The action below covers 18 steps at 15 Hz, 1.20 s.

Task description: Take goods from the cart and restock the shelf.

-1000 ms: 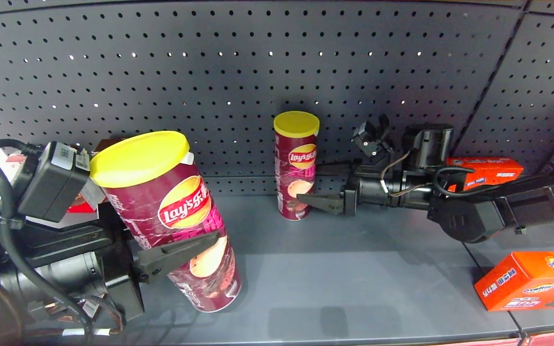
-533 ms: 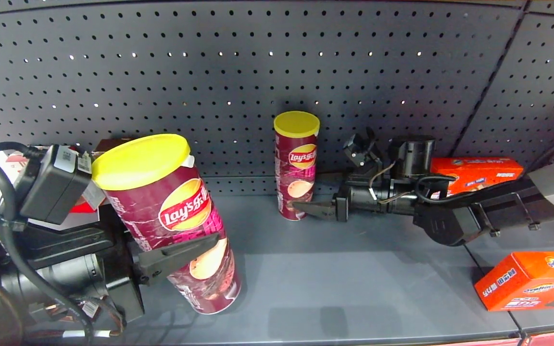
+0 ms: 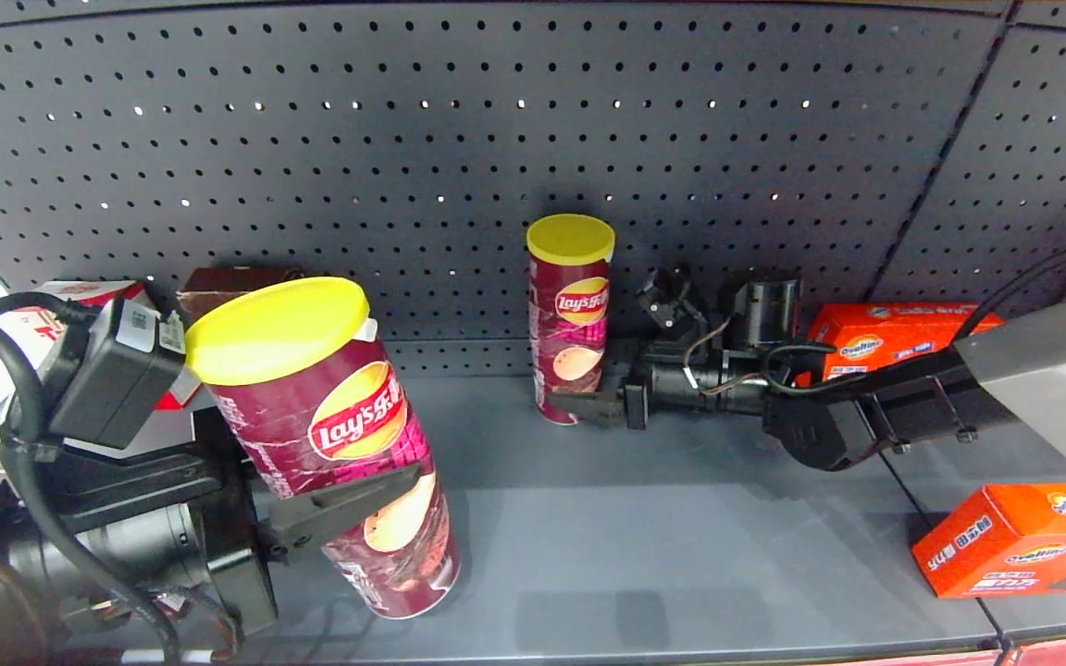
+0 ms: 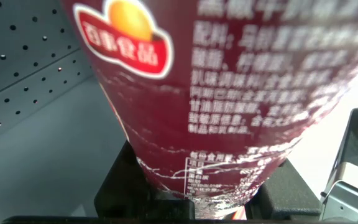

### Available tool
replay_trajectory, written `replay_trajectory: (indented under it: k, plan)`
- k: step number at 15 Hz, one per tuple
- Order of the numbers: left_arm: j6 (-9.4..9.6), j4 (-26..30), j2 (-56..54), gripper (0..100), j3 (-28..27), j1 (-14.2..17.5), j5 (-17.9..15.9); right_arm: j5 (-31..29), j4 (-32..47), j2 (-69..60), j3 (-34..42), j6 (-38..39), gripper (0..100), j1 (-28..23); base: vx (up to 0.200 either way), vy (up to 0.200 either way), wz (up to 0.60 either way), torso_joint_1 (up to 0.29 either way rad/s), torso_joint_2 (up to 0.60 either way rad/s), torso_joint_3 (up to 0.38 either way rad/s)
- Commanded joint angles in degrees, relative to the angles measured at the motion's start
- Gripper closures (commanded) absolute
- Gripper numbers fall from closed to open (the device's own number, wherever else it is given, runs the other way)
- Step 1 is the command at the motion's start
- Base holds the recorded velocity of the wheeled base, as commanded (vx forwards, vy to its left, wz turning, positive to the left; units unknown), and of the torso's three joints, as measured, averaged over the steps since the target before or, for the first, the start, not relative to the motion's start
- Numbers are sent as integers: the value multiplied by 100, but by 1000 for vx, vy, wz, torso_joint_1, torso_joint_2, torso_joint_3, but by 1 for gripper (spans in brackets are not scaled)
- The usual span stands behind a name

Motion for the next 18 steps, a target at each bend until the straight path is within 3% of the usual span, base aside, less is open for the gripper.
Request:
replay_trajectory:
  k: [1, 3, 4, 11, 14, 18]
  plan:
    - [0, -9, 1, 100, 2, 7, -1, -12, -3, 137, -135, -1, 0, 42, 0, 0, 0, 0, 0, 0]
    - [0, -9, -7, 100, 2, 7, -1, -12, -21, 216, -187, -1, 0, 69, 0, 0, 0, 0, 0, 0]
    - [0, -9, -7, 100, 2, 7, -1, -12, -56, 251, -187, -10, 100, 69, 0, 0, 0, 0, 0, 0]
    - [0, -9, -16, 100, 28, 7, -1, -144, -214, 146, -12, -107, 100, 95, 0, 0, 0, 0, 0, 0]
    - [8, -9, -16, 100, 28, 104, -10, -399, -258, -496, 674, -177, 100, 157, 0, 0, 0, 0, 0, 0]
    - [8, -18, -43, 100, 46, 121, -10, -768, -944, -1322, 1966, -204, 100, 403, 0, 0, 0, 0, 0, 0]
